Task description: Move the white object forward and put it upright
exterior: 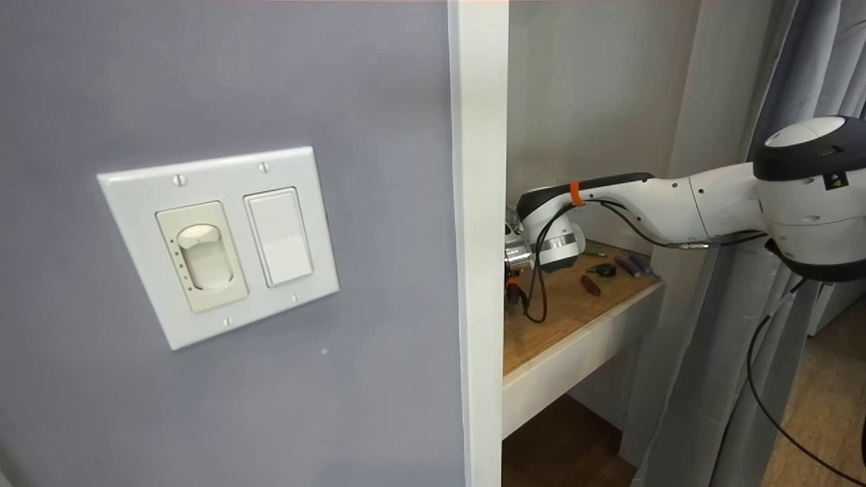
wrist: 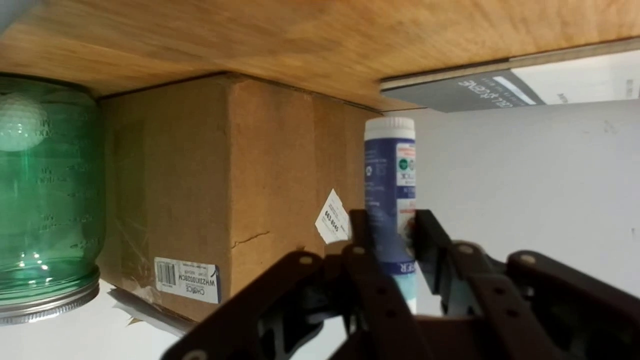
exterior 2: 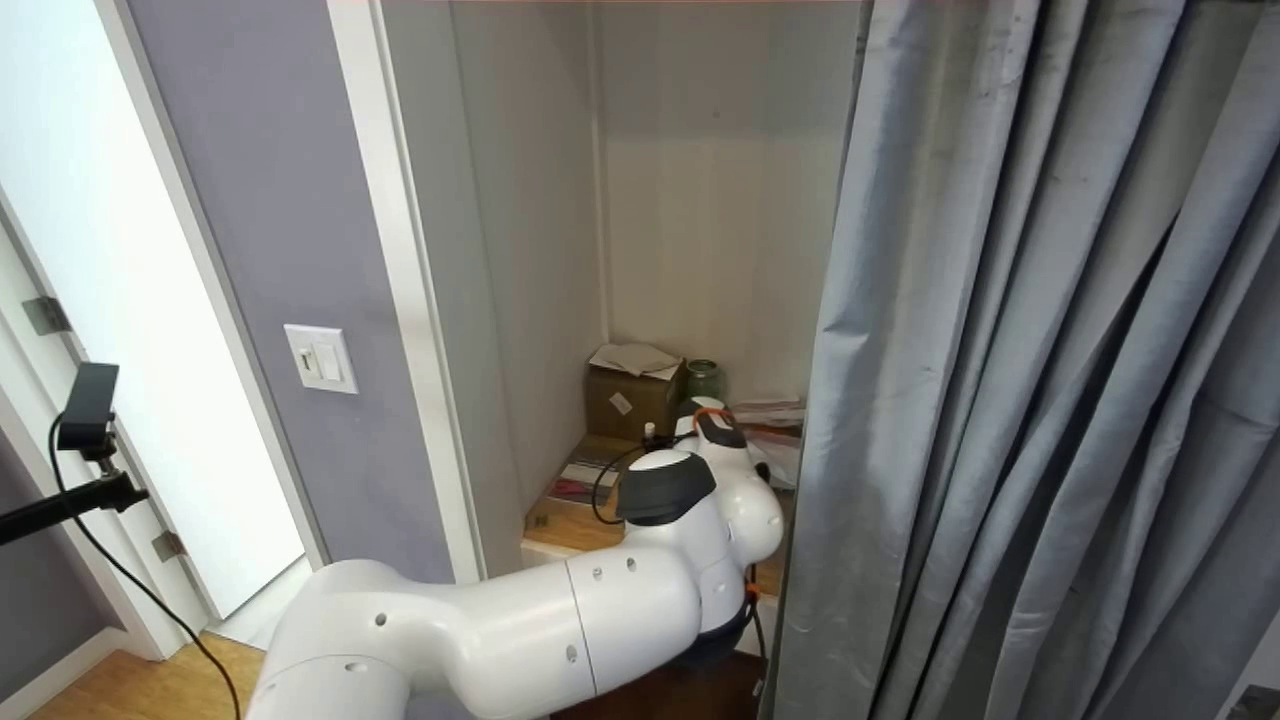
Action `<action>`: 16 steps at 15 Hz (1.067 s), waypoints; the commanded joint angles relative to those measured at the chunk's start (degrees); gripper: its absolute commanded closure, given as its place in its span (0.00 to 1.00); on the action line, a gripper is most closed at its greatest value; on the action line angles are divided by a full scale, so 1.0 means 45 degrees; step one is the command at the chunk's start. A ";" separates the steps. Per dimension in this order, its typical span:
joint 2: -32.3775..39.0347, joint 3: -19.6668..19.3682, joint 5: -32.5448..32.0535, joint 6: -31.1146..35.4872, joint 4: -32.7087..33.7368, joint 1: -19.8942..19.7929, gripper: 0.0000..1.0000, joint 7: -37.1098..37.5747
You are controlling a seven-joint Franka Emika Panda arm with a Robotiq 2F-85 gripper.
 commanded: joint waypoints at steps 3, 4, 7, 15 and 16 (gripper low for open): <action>-0.0136 -0.0851 -0.0397 -0.0322 0.1038 0.0964 0.93 0.0006; -0.0157 -0.0952 -0.0331 -0.0379 0.1136 0.1057 0.93 -0.0021; -0.0257 -0.1245 -0.0411 -0.0327 0.1357 0.1319 0.93 0.0014; -0.0519 -0.1768 -0.0315 -0.0535 0.1727 0.1796 0.59 0.0123; -0.0565 -0.1838 -0.0309 -0.0557 0.1774 0.1857 0.50 0.0120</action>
